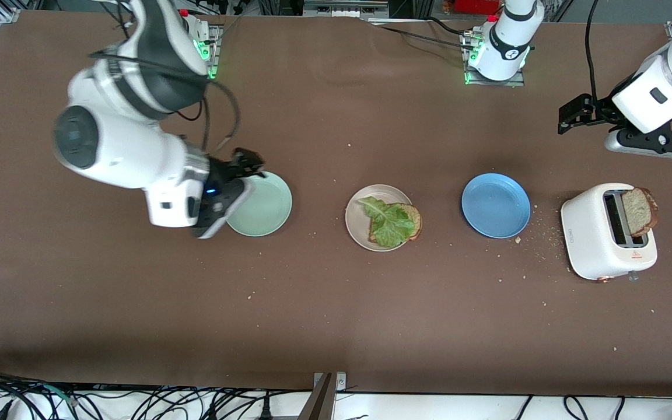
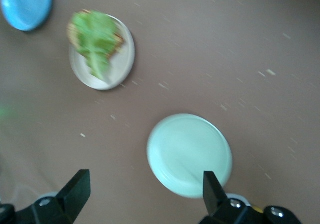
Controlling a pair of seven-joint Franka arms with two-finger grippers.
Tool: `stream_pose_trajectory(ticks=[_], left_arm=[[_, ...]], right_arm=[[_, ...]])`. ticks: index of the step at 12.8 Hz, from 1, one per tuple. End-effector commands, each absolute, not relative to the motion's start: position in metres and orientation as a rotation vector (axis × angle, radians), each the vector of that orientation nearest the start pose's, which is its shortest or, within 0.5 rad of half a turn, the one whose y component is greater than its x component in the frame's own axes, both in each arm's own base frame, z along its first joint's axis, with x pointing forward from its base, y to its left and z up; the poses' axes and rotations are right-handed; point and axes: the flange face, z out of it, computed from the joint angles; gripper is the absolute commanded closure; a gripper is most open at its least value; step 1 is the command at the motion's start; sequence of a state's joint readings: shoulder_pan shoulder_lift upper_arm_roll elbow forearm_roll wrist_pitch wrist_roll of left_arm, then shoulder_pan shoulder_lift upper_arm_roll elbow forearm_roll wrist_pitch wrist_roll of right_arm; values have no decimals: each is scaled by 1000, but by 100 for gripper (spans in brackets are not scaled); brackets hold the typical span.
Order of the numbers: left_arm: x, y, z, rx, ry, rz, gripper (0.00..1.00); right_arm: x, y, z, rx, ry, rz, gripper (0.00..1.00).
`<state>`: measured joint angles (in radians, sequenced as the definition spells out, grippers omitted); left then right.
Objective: Make sandwich in beige plate with both arms
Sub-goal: 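Withdraw the right gripper while the left gripper moves toward the toaster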
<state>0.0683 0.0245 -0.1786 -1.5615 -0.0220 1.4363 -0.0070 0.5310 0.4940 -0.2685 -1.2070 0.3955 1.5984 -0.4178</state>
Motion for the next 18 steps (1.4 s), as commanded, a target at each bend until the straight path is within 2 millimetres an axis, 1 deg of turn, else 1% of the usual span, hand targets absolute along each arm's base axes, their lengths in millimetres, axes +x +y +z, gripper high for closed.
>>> stream_pose_trajectory(ticks=[1, 2, 3, 4, 5, 6, 7, 8, 9, 11, 12, 13, 14, 15, 16, 17, 18], left_arm=[[546, -62, 612, -3160, 160, 241, 0], [546, -62, 612, -3160, 160, 243, 0], [546, -62, 611, -3160, 160, 246, 0], [546, -61, 610, -3159, 155, 248, 0], [546, -60, 609, -3160, 153, 250, 0], [549, -59, 604, -3159, 150, 264, 0], [548, -58, 605, -3154, 140, 274, 0], [549, -53, 601, -3134, 127, 287, 0], [549, -43, 598, -3137, 111, 318, 0], [557, -30, 585, -3139, 82, 352, 0], [562, -18, 580, -3141, 54, 366, 0], [563, 0, 576, -3142, 3, 375, 0], [563, 22, 575, -3143, -50, 377, 0], [567, 40, 566, -3142, -96, 396, 0], [573, 60, 555, -3138, -145, 397, 0], [581, 81, 550, -3125, -190, 315, 0], [587, 89, 543, -3093, -194, 262, 0]], right_arm=[[636, 231, 516, -2865, -1007, 130, 0], [634, 223, 516, -2910, -1009, 180, 0], [632, 215, 514, -2946, -934, 229, 0], [630, 212, 513, -2973, -852, 268, 0], [628, 207, 511, -2980, -817, 308, 0], [628, 202, 512, -2986, -805, 324, 0], [628, 200, 511, -2988, -796, 332, 0], [629, 199, 512, -2988, -792, 329, 0], [629, 198, 512, -2991, -791, 329, 0], [626, 195, 513, -2995, -791, 360, 0], [627, 191, 514, -3015, -786, 361, 0], [629, 182, 514, -3037, -781, 364, 0], [636, 162, 515, -3056, -736, 349, 0], [643, 140, 514, -3069, -685, 331, 0], [646, 127, 516, -3078, -655, 318, 0], [649, 110, 517, -3083, -616, 316, 0], [652, 97, 518, -3081, -565, 304, 0]])
